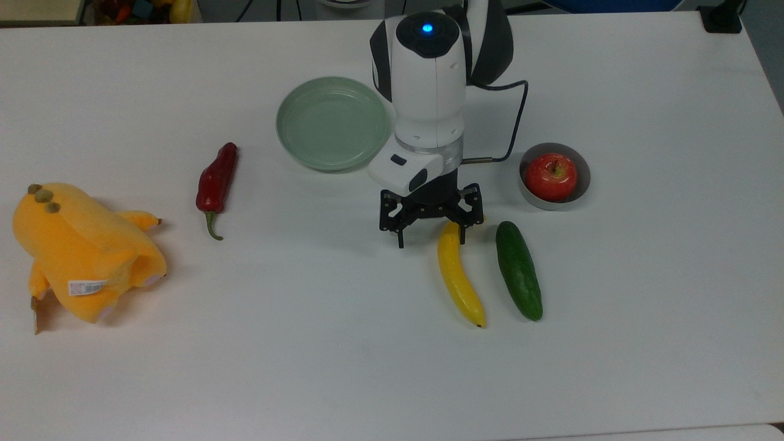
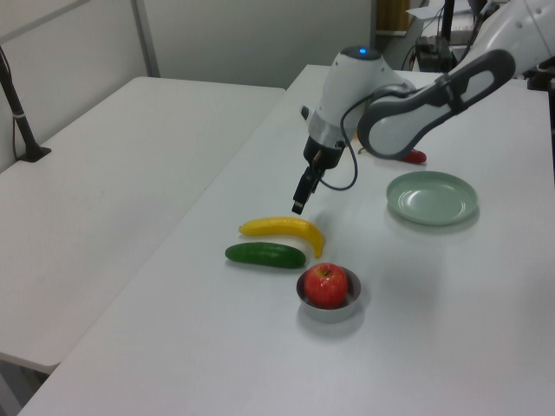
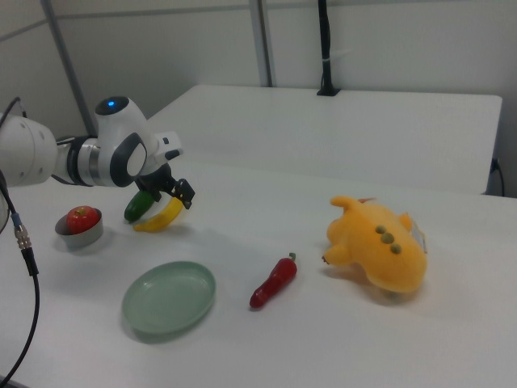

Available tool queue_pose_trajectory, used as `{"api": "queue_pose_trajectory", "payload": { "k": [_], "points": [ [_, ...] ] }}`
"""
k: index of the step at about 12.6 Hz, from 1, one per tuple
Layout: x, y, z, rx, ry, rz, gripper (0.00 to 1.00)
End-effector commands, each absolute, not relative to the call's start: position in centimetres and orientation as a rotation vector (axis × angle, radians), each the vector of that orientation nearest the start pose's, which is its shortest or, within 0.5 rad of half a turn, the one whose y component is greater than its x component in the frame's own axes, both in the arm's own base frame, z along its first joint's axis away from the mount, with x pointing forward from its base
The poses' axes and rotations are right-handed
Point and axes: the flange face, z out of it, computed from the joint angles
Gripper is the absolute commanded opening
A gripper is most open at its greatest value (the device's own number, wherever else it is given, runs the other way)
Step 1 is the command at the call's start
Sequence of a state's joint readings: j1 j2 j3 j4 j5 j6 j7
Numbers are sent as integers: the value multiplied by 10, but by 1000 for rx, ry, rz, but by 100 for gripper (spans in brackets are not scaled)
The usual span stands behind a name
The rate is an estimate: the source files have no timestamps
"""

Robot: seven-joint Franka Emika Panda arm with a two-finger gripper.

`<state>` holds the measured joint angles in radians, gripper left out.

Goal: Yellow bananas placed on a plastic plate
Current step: 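Lower the open gripper over the yellow banana and close on it, then lift the banana and carry it over the pale green plate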

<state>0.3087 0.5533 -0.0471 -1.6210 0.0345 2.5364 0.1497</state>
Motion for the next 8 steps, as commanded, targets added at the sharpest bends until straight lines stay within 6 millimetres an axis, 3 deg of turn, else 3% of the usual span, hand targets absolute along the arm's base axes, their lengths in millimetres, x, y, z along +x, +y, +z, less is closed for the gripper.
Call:
{"api": "queue_pose_trajectory", "payload": {
  "k": [1,3,4,6,7,8],
  "points": [
    [693,218,314,-3030,-207,-563,100],
    [697,222,308,-3032,-195,-567,100],
    [697,223,305,-3032,-189,-562,93],
    [698,221,305,-3034,-191,-563,60],
    [698,219,304,-3036,-190,-559,28],
    [698,219,305,-3040,-210,-564,6]
  ]
}}
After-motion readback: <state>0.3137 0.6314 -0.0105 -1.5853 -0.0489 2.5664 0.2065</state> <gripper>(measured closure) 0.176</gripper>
